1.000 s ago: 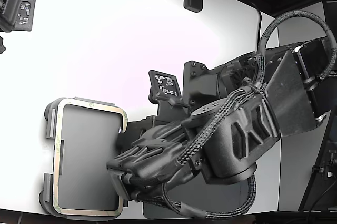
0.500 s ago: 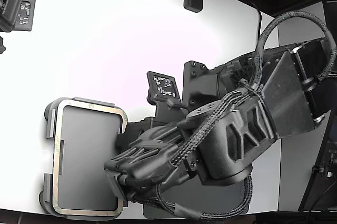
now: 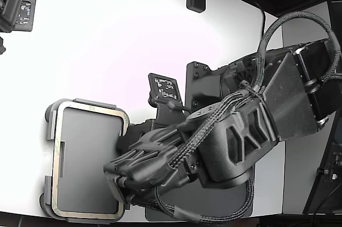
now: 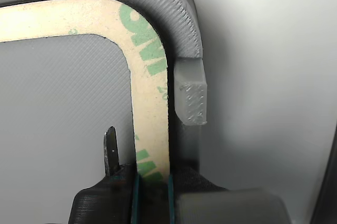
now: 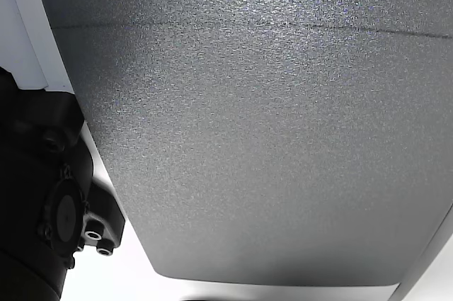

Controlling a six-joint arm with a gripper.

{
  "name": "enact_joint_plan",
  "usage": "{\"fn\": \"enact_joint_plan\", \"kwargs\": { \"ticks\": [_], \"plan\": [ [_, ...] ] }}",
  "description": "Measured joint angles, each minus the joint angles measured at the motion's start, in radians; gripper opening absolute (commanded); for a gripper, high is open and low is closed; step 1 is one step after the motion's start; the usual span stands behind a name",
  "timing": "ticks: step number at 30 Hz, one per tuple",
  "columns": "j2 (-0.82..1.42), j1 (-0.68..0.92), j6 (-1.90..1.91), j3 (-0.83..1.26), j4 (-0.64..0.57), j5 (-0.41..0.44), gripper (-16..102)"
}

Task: Grab top frame and put it into gray box.

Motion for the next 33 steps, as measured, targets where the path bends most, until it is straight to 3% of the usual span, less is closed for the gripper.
{"fn": "enact_joint_plan", "kwargs": {
  "ticks": [11, 13, 14, 15, 16, 17, 18, 24, 33],
  "plan": [
    [0.000, 0.000, -0.006, 0.005, 0.000, 0.000, -12],
    [0.000, 0.000, -0.008, 0.005, 0.000, 0.000, -4],
    [0.000, 0.000, -0.009, 0.005, 0.000, 0.000, 18],
    [0.000, 0.000, -0.009, 0.005, 0.000, -0.002, 52],
    [0.000, 0.000, -0.009, 0.005, 0.000, -0.002, 100],
    [0.000, 0.000, -0.009, 0.005, 0.000, -0.002, 91],
    [0.000, 0.000, -0.009, 0.003, 0.000, 0.000, 100],
    [0.012, 0.000, -0.023, -0.031, 0.000, 0.038, 100],
    [0.054, 0.000, -0.141, -0.173, -0.008, 0.233, 100]
  ]
}}
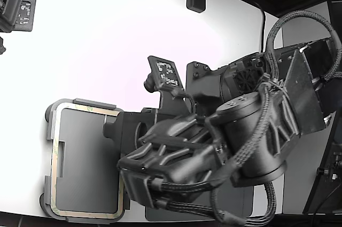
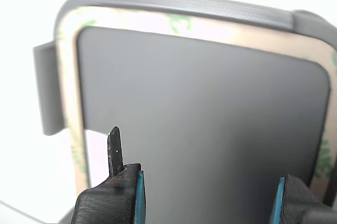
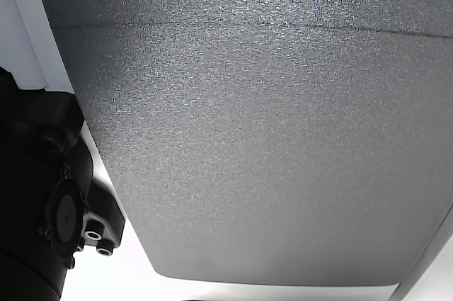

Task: Grab top frame and put it into gray box.

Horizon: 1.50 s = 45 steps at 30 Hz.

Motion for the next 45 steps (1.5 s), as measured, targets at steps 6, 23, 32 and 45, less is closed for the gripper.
{"fn": "enact_joint_plan", "kwargs": {
  "ticks": [6, 23, 32, 45],
  "plan": [
    [0.149, -0.008, -0.307, 0.098, -0.137, 0.202, 100],
    [0.982, -0.397, -1.658, 0.911, -0.641, -0.067, 100],
    [1.371, -0.495, -1.875, 1.315, -0.673, -0.178, 97],
    [1.574, -0.497, -1.891, 1.522, -0.666, -0.184, 100]
  ]
}}
